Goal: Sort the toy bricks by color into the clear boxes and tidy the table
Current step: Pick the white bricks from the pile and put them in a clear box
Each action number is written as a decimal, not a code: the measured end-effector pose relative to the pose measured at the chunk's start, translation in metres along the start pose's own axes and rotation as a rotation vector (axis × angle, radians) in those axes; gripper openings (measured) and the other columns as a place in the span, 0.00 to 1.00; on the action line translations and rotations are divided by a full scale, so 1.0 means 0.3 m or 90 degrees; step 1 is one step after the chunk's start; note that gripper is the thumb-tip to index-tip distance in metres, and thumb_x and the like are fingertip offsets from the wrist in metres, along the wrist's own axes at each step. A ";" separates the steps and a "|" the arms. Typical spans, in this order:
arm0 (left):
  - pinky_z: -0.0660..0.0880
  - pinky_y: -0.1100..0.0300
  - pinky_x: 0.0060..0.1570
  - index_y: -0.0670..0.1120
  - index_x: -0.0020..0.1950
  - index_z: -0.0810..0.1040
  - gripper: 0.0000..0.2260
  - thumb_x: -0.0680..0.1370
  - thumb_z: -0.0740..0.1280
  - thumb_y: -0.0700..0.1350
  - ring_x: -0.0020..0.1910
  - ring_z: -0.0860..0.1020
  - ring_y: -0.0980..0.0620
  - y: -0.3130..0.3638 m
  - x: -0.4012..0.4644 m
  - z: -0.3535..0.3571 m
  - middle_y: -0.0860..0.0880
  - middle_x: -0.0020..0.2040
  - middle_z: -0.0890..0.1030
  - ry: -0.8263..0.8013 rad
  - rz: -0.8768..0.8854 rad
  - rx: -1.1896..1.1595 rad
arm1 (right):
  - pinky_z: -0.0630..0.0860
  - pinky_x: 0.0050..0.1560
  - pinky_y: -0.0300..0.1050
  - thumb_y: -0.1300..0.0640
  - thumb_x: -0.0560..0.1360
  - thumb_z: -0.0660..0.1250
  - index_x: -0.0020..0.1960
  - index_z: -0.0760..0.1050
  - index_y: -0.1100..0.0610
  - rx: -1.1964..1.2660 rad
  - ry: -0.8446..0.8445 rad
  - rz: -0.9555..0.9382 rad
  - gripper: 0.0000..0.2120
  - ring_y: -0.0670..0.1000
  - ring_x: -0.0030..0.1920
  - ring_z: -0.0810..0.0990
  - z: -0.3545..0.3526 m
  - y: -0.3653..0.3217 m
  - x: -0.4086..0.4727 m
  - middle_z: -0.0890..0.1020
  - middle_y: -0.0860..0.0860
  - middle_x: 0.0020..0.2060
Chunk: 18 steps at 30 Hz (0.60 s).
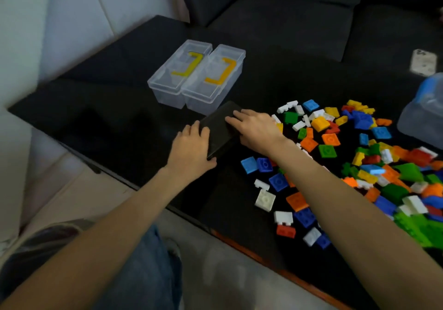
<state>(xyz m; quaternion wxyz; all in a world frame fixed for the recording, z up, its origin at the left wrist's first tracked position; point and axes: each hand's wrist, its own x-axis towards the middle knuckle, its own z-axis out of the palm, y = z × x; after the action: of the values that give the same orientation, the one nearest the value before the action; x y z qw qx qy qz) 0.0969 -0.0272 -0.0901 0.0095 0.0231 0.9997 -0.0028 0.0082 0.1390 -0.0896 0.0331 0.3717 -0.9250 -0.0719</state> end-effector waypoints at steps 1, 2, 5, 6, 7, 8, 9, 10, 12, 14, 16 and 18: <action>0.64 0.46 0.68 0.42 0.73 0.60 0.36 0.72 0.69 0.55 0.71 0.63 0.39 0.011 -0.017 0.008 0.38 0.74 0.60 -0.006 -0.006 0.012 | 0.73 0.61 0.52 0.57 0.76 0.63 0.74 0.60 0.54 -0.004 0.000 0.007 0.28 0.57 0.69 0.67 -0.009 -0.023 -0.011 0.68 0.56 0.70; 0.63 0.44 0.69 0.41 0.73 0.58 0.35 0.72 0.68 0.55 0.71 0.62 0.37 0.015 -0.045 0.009 0.37 0.74 0.59 -0.011 -0.006 0.023 | 0.74 0.60 0.52 0.57 0.75 0.64 0.73 0.62 0.54 -0.005 -0.005 0.016 0.27 0.57 0.68 0.68 -0.026 -0.053 -0.030 0.69 0.56 0.69; 0.61 0.42 0.70 0.41 0.75 0.55 0.35 0.74 0.67 0.53 0.72 0.59 0.36 0.015 -0.093 0.013 0.36 0.75 0.57 -0.030 -0.010 0.027 | 0.74 0.59 0.51 0.56 0.75 0.66 0.71 0.62 0.54 -0.004 -0.019 0.048 0.26 0.57 0.67 0.69 -0.045 -0.107 -0.063 0.70 0.55 0.68; 0.60 0.42 0.70 0.41 0.75 0.55 0.35 0.74 0.67 0.52 0.72 0.59 0.36 0.016 -0.103 0.013 0.36 0.75 0.57 -0.029 -0.009 0.025 | 0.74 0.59 0.51 0.56 0.75 0.66 0.71 0.62 0.54 0.005 -0.020 0.064 0.27 0.56 0.67 0.69 -0.044 -0.123 -0.076 0.70 0.55 0.68; 0.61 0.42 0.70 0.41 0.75 0.55 0.36 0.74 0.68 0.52 0.72 0.59 0.36 0.021 -0.110 0.015 0.36 0.75 0.57 -0.024 -0.006 0.029 | 0.74 0.59 0.50 0.56 0.75 0.66 0.72 0.61 0.54 0.013 -0.015 0.077 0.27 0.56 0.68 0.69 -0.040 -0.136 -0.085 0.70 0.55 0.68; 0.61 0.42 0.70 0.40 0.75 0.55 0.36 0.74 0.68 0.51 0.72 0.59 0.35 0.027 -0.116 0.015 0.36 0.75 0.57 -0.020 -0.002 0.037 | 0.75 0.58 0.50 0.56 0.75 0.66 0.72 0.61 0.54 0.014 -0.012 0.089 0.27 0.56 0.67 0.69 -0.038 -0.146 -0.091 0.70 0.55 0.68; 0.60 0.42 0.70 0.40 0.75 0.55 0.35 0.74 0.68 0.51 0.72 0.58 0.35 0.032 -0.126 0.015 0.35 0.75 0.57 -0.016 0.002 0.044 | 0.75 0.58 0.50 0.57 0.75 0.66 0.71 0.62 0.54 0.010 -0.006 0.098 0.27 0.56 0.67 0.69 -0.044 -0.156 -0.097 0.70 0.55 0.67; 0.60 0.42 0.70 0.40 0.74 0.55 0.35 0.74 0.68 0.50 0.72 0.58 0.35 0.035 -0.128 0.016 0.35 0.75 0.57 -0.017 0.002 0.043 | 0.75 0.57 0.50 0.57 0.74 0.66 0.70 0.63 0.54 0.001 -0.005 0.100 0.26 0.57 0.66 0.70 -0.052 -0.155 -0.094 0.71 0.55 0.66; 0.61 0.42 0.69 0.40 0.74 0.55 0.35 0.74 0.68 0.50 0.72 0.59 0.35 0.027 -0.127 0.010 0.36 0.74 0.57 -0.021 0.004 0.020 | 0.74 0.57 0.51 0.57 0.74 0.65 0.69 0.65 0.53 -0.020 0.013 0.094 0.24 0.57 0.64 0.71 -0.073 -0.151 -0.092 0.73 0.54 0.65; 0.63 0.43 0.69 0.42 0.73 0.58 0.35 0.73 0.70 0.52 0.71 0.61 0.37 -0.003 -0.113 0.001 0.38 0.74 0.60 -0.024 0.019 -0.032 | 0.70 0.61 0.52 0.56 0.75 0.63 0.68 0.67 0.52 0.006 0.049 0.116 0.22 0.57 0.65 0.69 -0.081 -0.150 -0.100 0.73 0.53 0.66; 0.66 0.46 0.66 0.43 0.72 0.61 0.34 0.73 0.70 0.55 0.69 0.66 0.39 -0.044 -0.105 -0.011 0.40 0.72 0.64 -0.020 0.029 -0.125 | 0.66 0.65 0.53 0.54 0.75 0.63 0.69 0.67 0.51 0.082 0.120 0.189 0.22 0.57 0.68 0.66 -0.069 -0.160 -0.120 0.70 0.53 0.69; 0.69 0.49 0.63 0.44 0.72 0.64 0.32 0.73 0.68 0.58 0.65 0.70 0.42 -0.082 -0.108 -0.021 0.42 0.69 0.68 -0.015 0.026 -0.228 | 0.66 0.66 0.54 0.50 0.75 0.66 0.73 0.62 0.49 0.235 0.199 0.322 0.29 0.58 0.70 0.64 -0.061 -0.181 -0.139 0.64 0.54 0.72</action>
<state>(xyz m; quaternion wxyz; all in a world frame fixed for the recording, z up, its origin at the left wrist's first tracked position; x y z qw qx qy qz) 0.1279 -0.0531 -0.0832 0.0255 0.0414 0.9834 0.1749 0.0773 0.1272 -0.0805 0.1235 0.1368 -0.9690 0.1648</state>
